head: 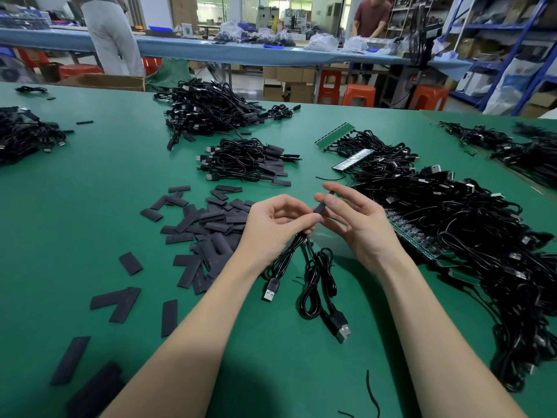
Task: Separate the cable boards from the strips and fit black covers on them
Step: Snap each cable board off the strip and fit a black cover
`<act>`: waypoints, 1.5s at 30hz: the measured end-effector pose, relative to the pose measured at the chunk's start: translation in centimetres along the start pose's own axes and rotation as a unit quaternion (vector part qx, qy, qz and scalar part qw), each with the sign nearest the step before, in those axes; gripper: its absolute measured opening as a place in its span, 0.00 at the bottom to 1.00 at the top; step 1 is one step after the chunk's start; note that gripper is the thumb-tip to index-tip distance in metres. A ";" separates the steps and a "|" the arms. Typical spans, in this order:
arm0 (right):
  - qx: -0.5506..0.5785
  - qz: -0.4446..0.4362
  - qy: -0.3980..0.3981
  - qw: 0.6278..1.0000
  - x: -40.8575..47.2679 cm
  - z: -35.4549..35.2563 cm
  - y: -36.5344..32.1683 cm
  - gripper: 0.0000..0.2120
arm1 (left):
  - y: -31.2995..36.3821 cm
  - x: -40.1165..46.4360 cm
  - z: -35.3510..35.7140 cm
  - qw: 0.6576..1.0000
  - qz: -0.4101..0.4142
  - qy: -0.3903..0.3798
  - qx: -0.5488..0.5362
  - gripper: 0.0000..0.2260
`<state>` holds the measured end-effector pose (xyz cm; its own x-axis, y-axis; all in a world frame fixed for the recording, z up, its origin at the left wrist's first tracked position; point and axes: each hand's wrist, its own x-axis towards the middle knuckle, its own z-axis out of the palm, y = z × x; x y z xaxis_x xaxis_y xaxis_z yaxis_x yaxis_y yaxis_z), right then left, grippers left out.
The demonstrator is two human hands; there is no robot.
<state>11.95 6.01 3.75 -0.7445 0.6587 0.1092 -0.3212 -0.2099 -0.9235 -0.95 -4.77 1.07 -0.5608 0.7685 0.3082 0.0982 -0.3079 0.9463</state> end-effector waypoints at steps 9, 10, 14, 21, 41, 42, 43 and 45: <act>0.006 0.017 0.018 1.000 0.0 -0.1 -0.3 0.12 | 0.0 0.0 0.1 1.000 0.002 -0.011 -0.002 0.06; 0.007 0.014 0.017 1.000 0.0 0.0 -0.2 0.14 | 0.0 0.0 0.1 1.000 0.002 -0.010 -0.003 0.06; 0.020 -0.003 0.037 0.999 0.1 0.5 0.2 0.15 | 0.2 0.0 0.1 1.000 0.002 -0.001 -0.008 0.06; 0.028 -0.006 0.040 0.999 0.1 0.9 0.7 0.13 | 0.2 -0.1 0.1 1.000 0.001 0.007 -0.008 0.06; 0.120 0.013 0.098 0.988 0.7 1.1 0.9 0.11 | 0.7 0.5 0.0 0.994 -0.003 -0.017 0.109 0.10; 0.127 0.010 0.107 0.986 0.8 1.1 0.9 0.11 | 0.7 0.4 -0.1 0.987 -0.004 -0.024 0.160 0.11; 0.133 0.005 0.116 0.984 0.8 1.1 0.8 0.11 | 0.7 0.4 -0.2 0.976 -0.002 -0.029 0.216 0.13; 0.142 -0.008 0.132 0.981 0.9 1.1 0.7 0.10 | 0.6 0.5 -0.3 0.954 -0.004 -0.034 0.297 0.15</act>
<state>10.40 5.68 3.59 -0.5722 0.8200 -0.0118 -0.5090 -0.3664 -0.7789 -1.42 -4.79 1.77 -0.5112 0.8103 0.2865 0.5535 0.0554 0.8310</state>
